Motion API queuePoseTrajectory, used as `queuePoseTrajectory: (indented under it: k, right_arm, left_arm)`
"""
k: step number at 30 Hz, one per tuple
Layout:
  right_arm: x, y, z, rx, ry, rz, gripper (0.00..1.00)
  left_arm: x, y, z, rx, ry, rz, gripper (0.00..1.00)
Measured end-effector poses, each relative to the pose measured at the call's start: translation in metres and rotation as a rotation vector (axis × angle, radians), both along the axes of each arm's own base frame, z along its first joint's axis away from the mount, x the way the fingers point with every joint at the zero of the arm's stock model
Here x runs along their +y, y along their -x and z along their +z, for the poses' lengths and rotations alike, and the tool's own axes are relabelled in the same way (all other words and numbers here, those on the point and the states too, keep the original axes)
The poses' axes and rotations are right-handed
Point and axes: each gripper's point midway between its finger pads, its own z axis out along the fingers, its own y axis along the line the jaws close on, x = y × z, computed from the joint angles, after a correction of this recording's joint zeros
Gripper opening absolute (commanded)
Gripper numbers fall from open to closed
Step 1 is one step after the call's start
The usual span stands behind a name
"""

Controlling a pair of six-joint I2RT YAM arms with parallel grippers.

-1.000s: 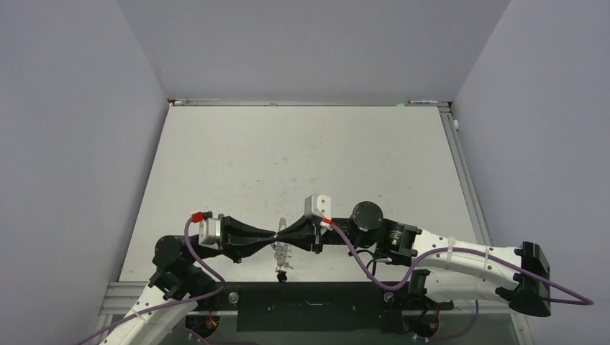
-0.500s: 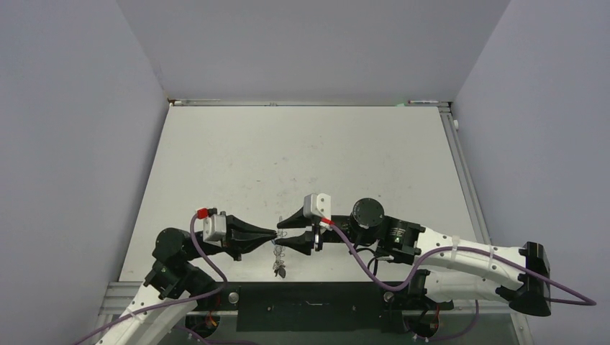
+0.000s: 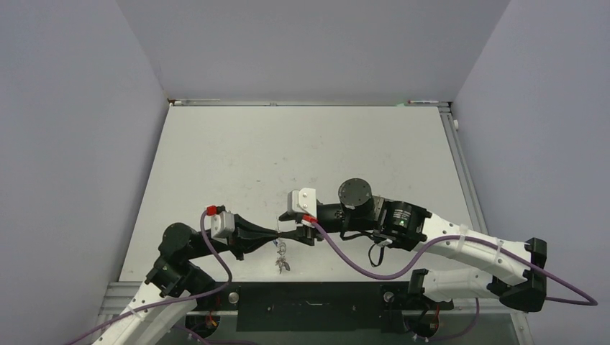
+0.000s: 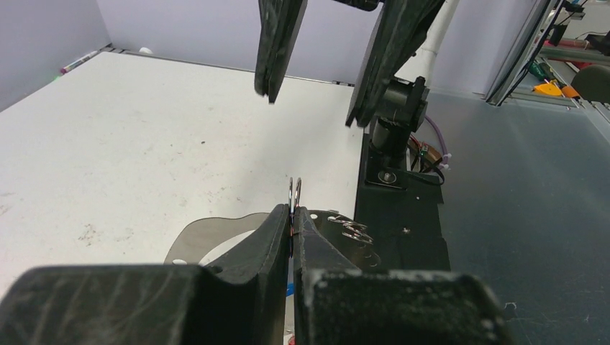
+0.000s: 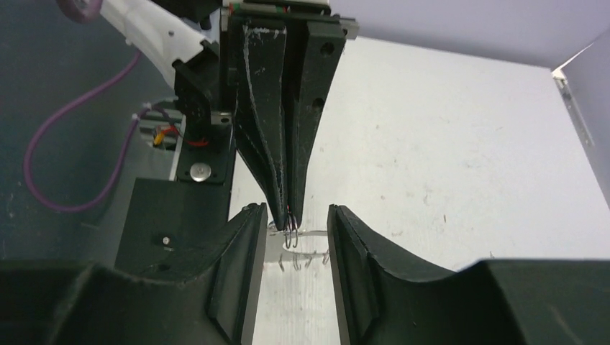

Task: Put the keys on the keyring

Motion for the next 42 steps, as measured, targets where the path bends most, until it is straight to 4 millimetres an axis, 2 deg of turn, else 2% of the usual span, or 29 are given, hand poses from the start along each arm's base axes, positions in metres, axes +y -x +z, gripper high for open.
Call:
queuePoseTrajectory:
  k: [9, 13, 25, 37, 42]
  right_arm:
    - [0.002, -0.001, -0.05, 0.019, 0.217, 0.04, 0.34]
    - [0.001, -0.001, -0.062, 0.024, 0.258, 0.043, 0.31]
    - [0.003, -0.007, -0.06, 0.007, 0.248, 0.029, 0.29]
    - [0.003, -0.01, -0.058, 0.004, 0.239, 0.021, 0.14]
    - [0.004, -0.01, -0.058, 0.005, 0.24, 0.023, 0.05]
  left_arm:
    - [-0.002, 0.001, -0.006, 0.015, -0.021, -0.007, 0.0]
    - [-0.002, 0.001, -0.007, 0.015, -0.022, -0.008, 0.0]
    - [-0.003, 0.001, -0.007, 0.016, -0.023, -0.008, 0.0]
    - [-0.003, 0.0, -0.007, 0.017, -0.022, 0.0, 0.0]
    - [-0.003, -0.001, -0.007, 0.017, -0.022, 0.003, 0.0]
